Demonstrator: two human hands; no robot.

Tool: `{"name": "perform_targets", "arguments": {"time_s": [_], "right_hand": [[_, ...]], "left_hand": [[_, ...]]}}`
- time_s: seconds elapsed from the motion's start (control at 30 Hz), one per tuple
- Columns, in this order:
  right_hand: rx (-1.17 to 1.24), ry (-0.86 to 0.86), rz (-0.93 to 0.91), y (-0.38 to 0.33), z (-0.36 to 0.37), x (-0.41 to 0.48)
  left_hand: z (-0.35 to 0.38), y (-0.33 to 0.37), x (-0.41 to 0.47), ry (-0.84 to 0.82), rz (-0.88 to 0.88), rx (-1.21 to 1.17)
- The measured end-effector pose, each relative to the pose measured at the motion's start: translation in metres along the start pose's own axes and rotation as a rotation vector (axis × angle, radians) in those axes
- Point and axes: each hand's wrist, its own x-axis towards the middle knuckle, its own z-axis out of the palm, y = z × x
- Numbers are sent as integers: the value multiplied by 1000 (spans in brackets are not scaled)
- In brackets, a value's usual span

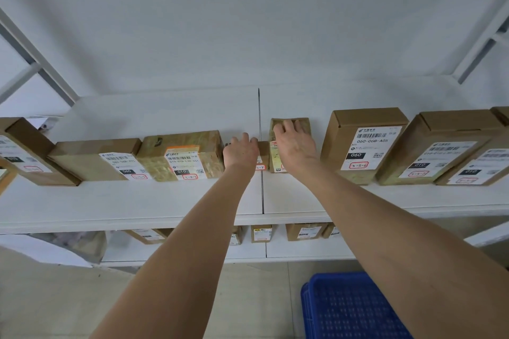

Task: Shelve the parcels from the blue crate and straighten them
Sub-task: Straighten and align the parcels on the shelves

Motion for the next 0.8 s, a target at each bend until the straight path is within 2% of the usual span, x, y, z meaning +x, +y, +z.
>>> {"name": "perform_targets", "arguments": {"time_s": [0.37, 0.5, 0.8], "right_hand": [[-50, -27, -25, 2, 0, 2], [-93, 16, -86, 9, -17, -13], [40, 272, -258, 62, -63, -80]], "left_hand": [[-1, -3, 4, -31, -5, -49], [-22, 4, -2, 21, -50, -100], [-96, 59, -57, 236, -75, -217]]}}
